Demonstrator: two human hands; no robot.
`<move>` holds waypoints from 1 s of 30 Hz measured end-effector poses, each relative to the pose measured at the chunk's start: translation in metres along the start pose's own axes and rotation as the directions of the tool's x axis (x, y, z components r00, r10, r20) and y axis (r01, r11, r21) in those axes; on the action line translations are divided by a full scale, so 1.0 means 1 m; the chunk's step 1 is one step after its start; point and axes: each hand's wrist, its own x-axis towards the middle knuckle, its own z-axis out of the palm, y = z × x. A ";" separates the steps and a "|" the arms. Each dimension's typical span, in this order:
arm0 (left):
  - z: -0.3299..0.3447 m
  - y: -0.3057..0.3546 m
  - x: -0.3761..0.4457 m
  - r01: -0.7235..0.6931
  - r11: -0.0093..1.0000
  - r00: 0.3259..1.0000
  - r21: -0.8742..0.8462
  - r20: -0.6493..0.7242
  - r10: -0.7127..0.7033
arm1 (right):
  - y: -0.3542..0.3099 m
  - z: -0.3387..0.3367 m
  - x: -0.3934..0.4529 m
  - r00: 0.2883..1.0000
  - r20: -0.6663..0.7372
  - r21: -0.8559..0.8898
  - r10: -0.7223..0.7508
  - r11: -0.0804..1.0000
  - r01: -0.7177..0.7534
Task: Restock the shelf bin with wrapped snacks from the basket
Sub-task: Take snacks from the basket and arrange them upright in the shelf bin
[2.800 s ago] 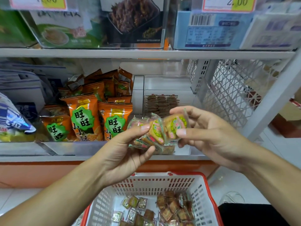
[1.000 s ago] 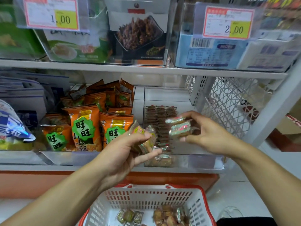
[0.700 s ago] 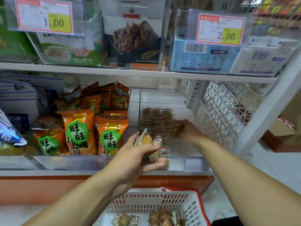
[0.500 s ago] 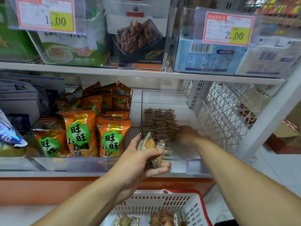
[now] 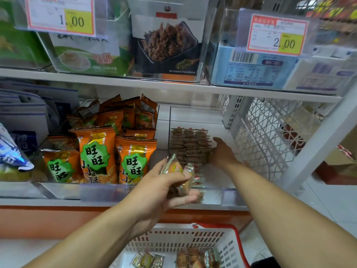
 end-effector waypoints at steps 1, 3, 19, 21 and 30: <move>-0.001 0.002 -0.001 -0.006 1.000 1.000 -0.009 -0.007 0.006 | 0.000 -0.001 0.000 1.000 0.008 0.001 0.009 1.000 -0.009; -0.004 0.005 -0.005 -0.004 1.000 1.000 -0.030 -0.016 0.004 | -0.002 -0.006 -0.002 1.000 0.000 -0.020 -0.002 1.000 0.002; -0.006 0.024 -0.035 0.012 0.999 0.997 0.037 0.071 -0.014 | -0.060 -0.025 -0.173 0.744 0.193 0.468 -0.639 0.727 0.503; -0.006 0.026 -0.036 0.032 0.998 0.992 0.052 0.119 -0.038 | -0.061 -0.028 -0.173 0.770 0.158 0.425 -0.618 0.747 0.512; -0.010 0.027 -0.026 -0.009 0.994 0.996 0.108 -0.087 0.019 | -0.063 -0.053 -0.170 0.793 0.206 0.491 -0.573 0.762 0.422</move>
